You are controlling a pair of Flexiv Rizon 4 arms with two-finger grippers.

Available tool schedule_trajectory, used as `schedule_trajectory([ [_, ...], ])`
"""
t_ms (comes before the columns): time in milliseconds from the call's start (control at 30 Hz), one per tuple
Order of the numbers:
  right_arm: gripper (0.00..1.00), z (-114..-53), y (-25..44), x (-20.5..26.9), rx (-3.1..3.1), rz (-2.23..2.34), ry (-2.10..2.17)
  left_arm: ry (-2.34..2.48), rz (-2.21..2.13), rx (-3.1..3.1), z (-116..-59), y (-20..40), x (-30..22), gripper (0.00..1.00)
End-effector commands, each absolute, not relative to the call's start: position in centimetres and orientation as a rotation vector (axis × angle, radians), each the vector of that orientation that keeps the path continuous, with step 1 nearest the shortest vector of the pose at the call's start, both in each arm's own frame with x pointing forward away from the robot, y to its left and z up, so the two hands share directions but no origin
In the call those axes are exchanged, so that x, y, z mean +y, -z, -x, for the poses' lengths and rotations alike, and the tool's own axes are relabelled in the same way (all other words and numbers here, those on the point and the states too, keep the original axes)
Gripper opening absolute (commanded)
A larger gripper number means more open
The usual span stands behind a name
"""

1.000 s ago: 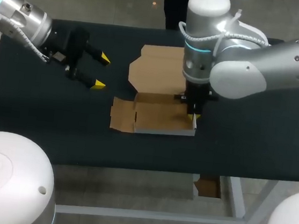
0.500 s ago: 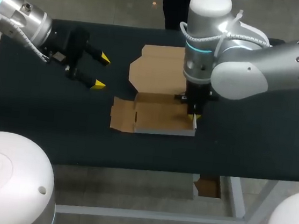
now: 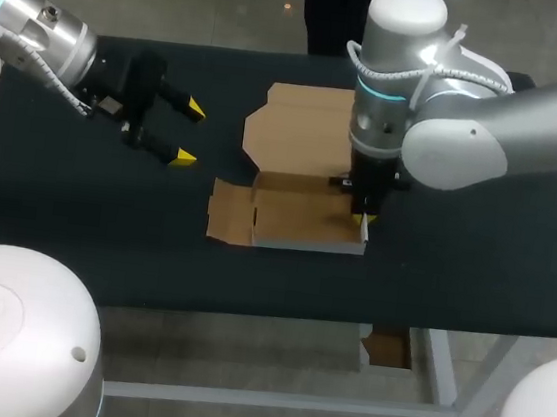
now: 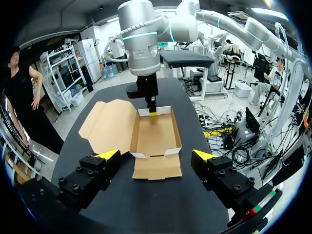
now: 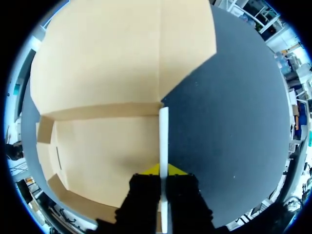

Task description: Assemble the packaging by folding the flat box into shape, placing the metal phone stand inside, and closing the box properly

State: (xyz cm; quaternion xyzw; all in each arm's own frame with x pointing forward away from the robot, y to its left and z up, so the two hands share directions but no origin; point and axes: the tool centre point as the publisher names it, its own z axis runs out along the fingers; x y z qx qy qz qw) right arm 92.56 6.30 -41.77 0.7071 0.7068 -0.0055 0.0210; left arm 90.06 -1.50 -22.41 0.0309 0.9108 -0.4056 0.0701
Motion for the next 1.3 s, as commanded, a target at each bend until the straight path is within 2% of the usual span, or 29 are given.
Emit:
schedule_trajectory([
  [33, 0.00, -92.6, 41.7, 6.3, 2.193, -2.192, 0.023, 1.218, -0.095, 2.747, -90.1, 22.3, -1.4, 1.00],
  [567, 0.00, -92.6, 41.7, 6.3, 2.193, -2.192, 0.023, 1.191, -0.066, 2.757, -90.2, 22.6, -1.6, 1.00],
  [867, 0.00, -92.6, 41.7, 6.3, 2.193, -2.192, 0.023, 1.164, 0.716, 2.731, -88.5, 23.6, -1.7, 1.00],
  [1033, 0.00, -92.6, 41.7, 6.3, 2.193, -2.192, 0.023, 0.966, 1.379, 2.584, -87.8, 25.2, -2.5, 1.00],
  [1133, 0.00, -92.6, 41.7, 6.3, 2.193, -2.192, 0.023, 0.717, 1.877, 2.296, -88.2, 27.0, -2.3, 1.00],
  [1200, 0.00, -92.6, 41.7, 6.3, 2.193, -2.192, 0.023, 0.516, 1.956, 2.174, -88.0, 27.9, -1.9, 1.00],
  [1300, 0.00, -92.6, 41.7, 6.3, 2.193, -2.192, 0.023, 0.516, 1.956, 2.174, -88.0, 27.9, -1.9, 1.00],
])
